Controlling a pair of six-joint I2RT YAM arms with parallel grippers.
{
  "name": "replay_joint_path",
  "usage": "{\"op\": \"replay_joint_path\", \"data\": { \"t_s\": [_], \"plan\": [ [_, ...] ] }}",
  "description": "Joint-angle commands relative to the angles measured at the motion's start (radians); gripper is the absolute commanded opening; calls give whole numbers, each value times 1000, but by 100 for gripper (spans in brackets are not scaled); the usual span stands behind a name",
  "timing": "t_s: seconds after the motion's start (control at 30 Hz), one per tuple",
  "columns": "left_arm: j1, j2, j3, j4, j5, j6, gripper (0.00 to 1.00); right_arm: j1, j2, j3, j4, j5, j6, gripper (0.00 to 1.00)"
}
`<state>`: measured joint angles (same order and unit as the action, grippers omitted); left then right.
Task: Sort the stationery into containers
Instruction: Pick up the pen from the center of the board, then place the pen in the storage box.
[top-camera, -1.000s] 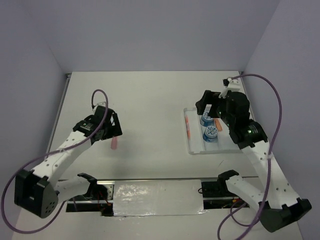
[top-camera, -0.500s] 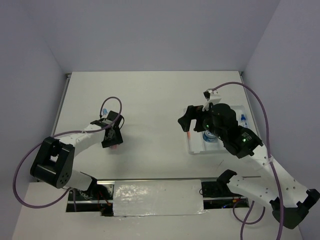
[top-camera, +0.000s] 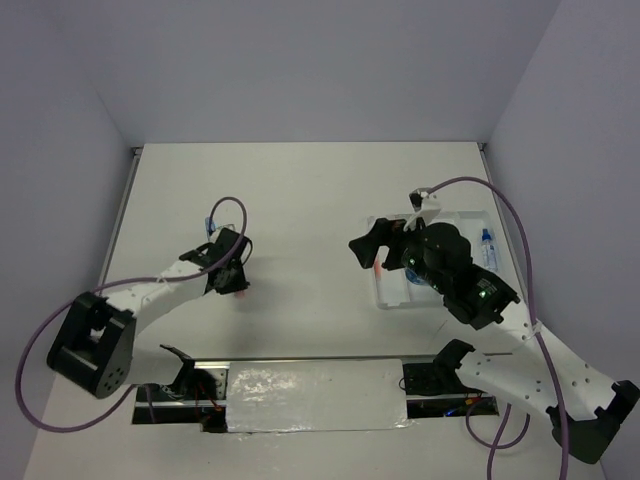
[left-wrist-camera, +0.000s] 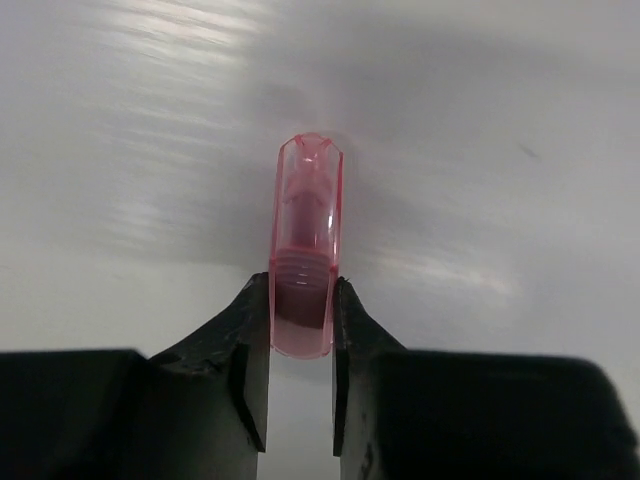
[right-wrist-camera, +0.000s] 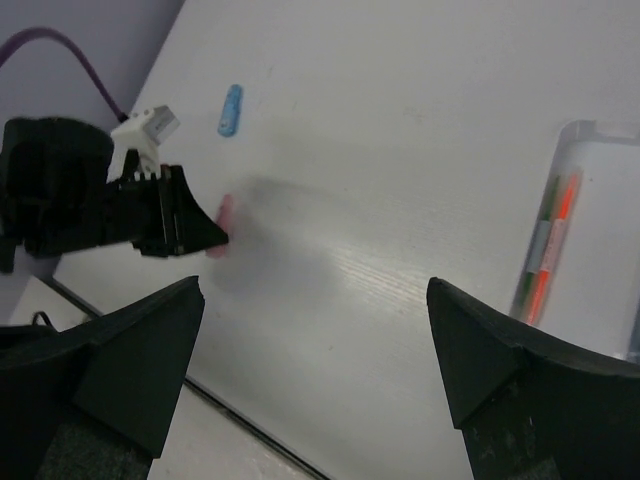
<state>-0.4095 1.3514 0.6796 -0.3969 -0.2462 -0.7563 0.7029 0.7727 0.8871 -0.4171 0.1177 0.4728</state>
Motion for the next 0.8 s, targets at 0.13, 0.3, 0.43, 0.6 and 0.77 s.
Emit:
{"op": "replay_joint_path", "data": {
  "t_s": [0.13,0.3,0.43,0.6,0.77],
  "plan": [
    [-331,-409,35,124,-6,90,0,27,-30,-221,414,83,337,100],
    [-402,-482,35,276,88,163,0,162,154,-81,448,141,339,99],
    [-440,-465,78,296,87,204,0,239,318,38,389,231,325,97],
    [-454,-439,118,280,81,227,0,283,402,72,414,231,328,91],
    [-463,-457,130,277,70,224,0,300,462,81,449,237,328,80]
  ]
}}
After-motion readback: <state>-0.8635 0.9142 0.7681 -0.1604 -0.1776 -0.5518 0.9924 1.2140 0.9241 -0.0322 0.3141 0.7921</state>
